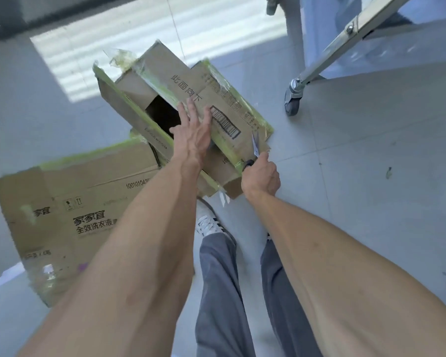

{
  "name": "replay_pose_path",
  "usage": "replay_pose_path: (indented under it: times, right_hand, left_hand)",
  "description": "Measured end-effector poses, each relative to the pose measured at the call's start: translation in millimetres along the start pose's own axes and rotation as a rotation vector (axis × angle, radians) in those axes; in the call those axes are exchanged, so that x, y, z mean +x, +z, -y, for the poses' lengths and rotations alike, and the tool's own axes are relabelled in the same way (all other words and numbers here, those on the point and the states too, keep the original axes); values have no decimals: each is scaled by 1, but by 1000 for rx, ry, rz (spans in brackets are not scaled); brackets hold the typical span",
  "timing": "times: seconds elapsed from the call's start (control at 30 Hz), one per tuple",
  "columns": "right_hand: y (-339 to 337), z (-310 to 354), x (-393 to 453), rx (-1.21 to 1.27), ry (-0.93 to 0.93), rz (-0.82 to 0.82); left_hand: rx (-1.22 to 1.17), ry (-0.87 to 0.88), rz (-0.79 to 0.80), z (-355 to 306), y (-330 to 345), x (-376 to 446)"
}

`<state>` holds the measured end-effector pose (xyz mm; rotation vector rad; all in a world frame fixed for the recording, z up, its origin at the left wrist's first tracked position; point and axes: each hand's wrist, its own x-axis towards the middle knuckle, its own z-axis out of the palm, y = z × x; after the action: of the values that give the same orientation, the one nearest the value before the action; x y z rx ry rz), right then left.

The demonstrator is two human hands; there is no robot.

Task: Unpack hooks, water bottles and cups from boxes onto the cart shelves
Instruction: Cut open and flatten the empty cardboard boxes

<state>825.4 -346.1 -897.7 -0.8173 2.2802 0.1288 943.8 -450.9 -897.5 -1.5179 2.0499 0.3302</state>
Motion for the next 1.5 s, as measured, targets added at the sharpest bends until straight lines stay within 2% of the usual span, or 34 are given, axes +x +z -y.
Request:
replay_pose_path:
  times: [0.27,0.5,0.67,0.83,1.0,1.2,1.3,1.4,1.5]
  right_hand:
    - [-28,31,-29,119,-182,-7]
    - [-66,64,-49,250,-147,91]
    - [-107,93,-44,263,-106,181]
    - [-135,98,-36,217,-147,-24]
    - [-133,93,-15,65,-309,-113]
    - [-107,101,19,-16,-255,-161]
    - [-99,116,40,-1,-180,-220]
    - [-101,134,71,38,-67,-230]
    - [-110,161,100,66,-73,-236]
  left_hand:
    - [-73,-266,-23,40,-38,-39]
    - [-35,-348,54,64,-106,-50]
    - [36,-359,24,78,-146,-56]
    - [34,-406,159,64,-174,-57]
    - [124,-390,42,59,-153,-21]
    - [150,-299,-8,66,-133,40]
    - [48,-314,-2,66,-141,76]
    - [-172,-393,-42,61,-148,114]
    - [-248,-410,-124,74,-165,156]
